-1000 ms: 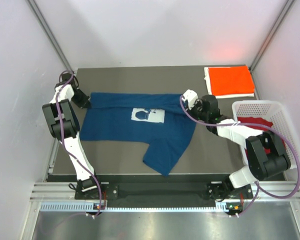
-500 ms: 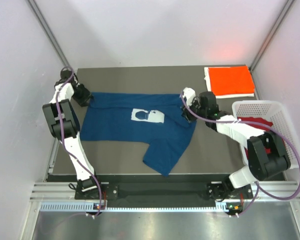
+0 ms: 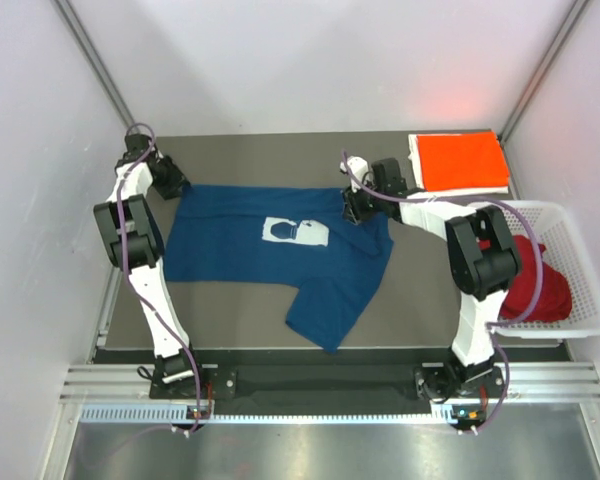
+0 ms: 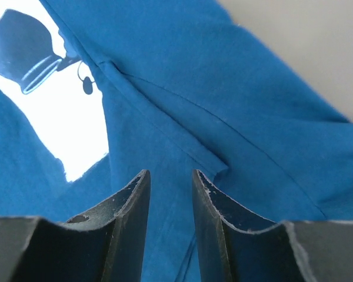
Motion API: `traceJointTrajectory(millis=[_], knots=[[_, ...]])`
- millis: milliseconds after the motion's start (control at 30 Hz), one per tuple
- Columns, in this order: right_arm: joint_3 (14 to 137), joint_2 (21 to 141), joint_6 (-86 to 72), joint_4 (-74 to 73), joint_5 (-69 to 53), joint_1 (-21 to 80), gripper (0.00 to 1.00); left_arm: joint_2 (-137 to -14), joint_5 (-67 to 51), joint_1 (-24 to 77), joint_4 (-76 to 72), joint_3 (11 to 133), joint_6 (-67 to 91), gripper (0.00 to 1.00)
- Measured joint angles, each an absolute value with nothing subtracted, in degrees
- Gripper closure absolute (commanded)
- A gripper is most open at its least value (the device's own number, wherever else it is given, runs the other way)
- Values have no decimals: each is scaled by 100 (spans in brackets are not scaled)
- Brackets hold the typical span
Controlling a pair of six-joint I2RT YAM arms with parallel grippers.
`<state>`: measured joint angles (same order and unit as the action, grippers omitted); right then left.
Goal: Fold and stack the t-shirts
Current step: Fold the tshirt
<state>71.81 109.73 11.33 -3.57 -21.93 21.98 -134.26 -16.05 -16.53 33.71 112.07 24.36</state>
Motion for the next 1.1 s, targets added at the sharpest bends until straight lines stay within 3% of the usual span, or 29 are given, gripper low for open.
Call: traceJointTrajectory(millis=[233, 1100], knots=[[7747, 11472, 1131, -773, -2377, 2196, 65, -13664, -1629, -1656, 3129, 11408, 2244, 55], [8667, 11968, 1146, -1909, -1710, 2158, 60, -13432, -1212, -1597, 3133, 11373, 2414, 52]])
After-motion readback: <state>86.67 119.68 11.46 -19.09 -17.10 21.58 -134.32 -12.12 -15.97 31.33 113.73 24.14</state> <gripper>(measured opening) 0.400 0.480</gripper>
